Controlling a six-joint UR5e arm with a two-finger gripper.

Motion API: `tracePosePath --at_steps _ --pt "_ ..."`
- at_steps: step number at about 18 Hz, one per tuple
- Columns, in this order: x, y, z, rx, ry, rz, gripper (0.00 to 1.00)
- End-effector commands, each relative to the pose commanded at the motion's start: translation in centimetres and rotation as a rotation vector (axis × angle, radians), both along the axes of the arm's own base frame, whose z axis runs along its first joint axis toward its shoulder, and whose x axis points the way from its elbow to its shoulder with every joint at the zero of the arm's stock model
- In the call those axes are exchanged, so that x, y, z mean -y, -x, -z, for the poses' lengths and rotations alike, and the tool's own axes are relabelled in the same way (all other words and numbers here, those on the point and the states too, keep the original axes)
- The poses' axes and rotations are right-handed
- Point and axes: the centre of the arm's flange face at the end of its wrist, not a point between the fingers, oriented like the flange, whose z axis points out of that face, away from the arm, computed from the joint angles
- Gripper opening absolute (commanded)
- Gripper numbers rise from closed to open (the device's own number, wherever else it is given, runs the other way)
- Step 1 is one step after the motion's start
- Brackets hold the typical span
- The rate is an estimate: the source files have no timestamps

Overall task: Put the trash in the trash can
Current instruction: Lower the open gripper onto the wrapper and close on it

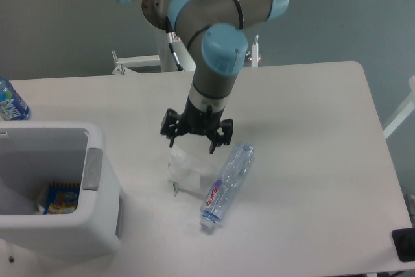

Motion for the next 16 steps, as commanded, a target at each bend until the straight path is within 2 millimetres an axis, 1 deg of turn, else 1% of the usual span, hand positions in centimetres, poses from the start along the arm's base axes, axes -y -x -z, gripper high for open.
tracePosePath --at_steps 2,4,7,8,11,13,14,15,16 --pt "-0.4 -0.2 1.0 -0.007 0.023 -0.013 1.0" --pt "-0.8 -0.2 1.5 -0.015 0.018 -0.024 1.0" --pt "-1.3 0.2 2.6 -0.005 0.03 -0.115 1.0" --pt "-1.1 0.2 2.7 -0.012 0.04 -0.124 1.0" --pt "-1.3 0.3 3.8 -0.017 0.067 -0.125 1.0" --pt "-1.7 -0.1 4.3 -0.029 0.085 -0.128 1.0" --pt "-1.8 0.0 4.2 -0.036 0.083 -0.133 0.93" --pt "-1.8 0.0 4.2 -0.038 0.08 -0.139 0.8" --pt "-1.8 0.0 4.2 -0.037 0.081 -0.147 0.61"
